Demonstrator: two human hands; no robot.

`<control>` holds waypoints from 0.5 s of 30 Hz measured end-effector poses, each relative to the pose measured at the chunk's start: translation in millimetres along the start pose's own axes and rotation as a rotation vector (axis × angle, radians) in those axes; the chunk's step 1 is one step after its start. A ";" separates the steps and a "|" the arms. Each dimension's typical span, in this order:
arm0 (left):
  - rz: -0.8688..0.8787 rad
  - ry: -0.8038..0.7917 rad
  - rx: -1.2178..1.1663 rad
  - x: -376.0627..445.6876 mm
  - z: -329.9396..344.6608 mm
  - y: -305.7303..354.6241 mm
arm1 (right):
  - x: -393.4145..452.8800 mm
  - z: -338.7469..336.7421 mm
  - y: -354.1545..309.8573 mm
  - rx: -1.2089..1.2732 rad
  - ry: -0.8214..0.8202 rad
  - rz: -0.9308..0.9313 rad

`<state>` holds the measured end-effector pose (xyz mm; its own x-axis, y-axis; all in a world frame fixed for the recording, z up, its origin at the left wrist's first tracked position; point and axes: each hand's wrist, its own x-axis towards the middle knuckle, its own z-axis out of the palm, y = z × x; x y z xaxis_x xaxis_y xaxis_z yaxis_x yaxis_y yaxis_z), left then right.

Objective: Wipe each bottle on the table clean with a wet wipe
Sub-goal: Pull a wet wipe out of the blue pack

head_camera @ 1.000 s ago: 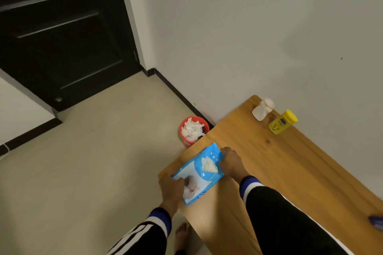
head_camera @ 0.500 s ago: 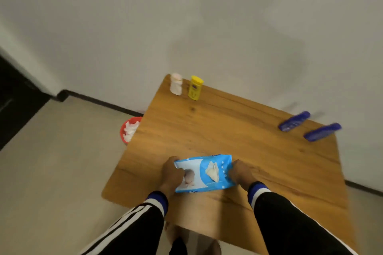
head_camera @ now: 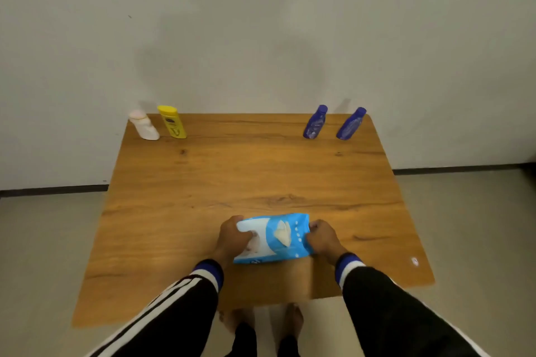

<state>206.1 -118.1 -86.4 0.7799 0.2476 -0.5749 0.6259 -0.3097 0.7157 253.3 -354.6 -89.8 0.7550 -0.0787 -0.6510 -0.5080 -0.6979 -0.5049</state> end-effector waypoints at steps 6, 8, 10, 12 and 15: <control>-0.047 0.048 0.306 8.3 1.9 -15.9 | -12.2 -4.2 -19.8 0.024 0.143 -0.192; 0.005 0.070 0.403 6.8 -0.3 -18.6 | -21.9 2.0 -30.8 0.058 0.107 -0.215; 0.030 0.072 0.460 4.1 -3.8 -16.7 | -28.2 10.5 -42.6 0.063 0.041 -0.213; 0.035 0.064 0.493 2.5 -6.0 -16.0 | -29.2 17.4 -50.7 0.009 -0.010 -0.218; 0.034 0.054 0.507 0.6 -7.5 -14.7 | -28.3 17.8 -57.3 -0.055 -0.017 -0.172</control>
<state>197.4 -106.5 -94.3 0.8074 0.2725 -0.5233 0.5311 -0.7219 0.4436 253.7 -299.8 -52.6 0.8215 0.0570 -0.5674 -0.3483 -0.7376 -0.5785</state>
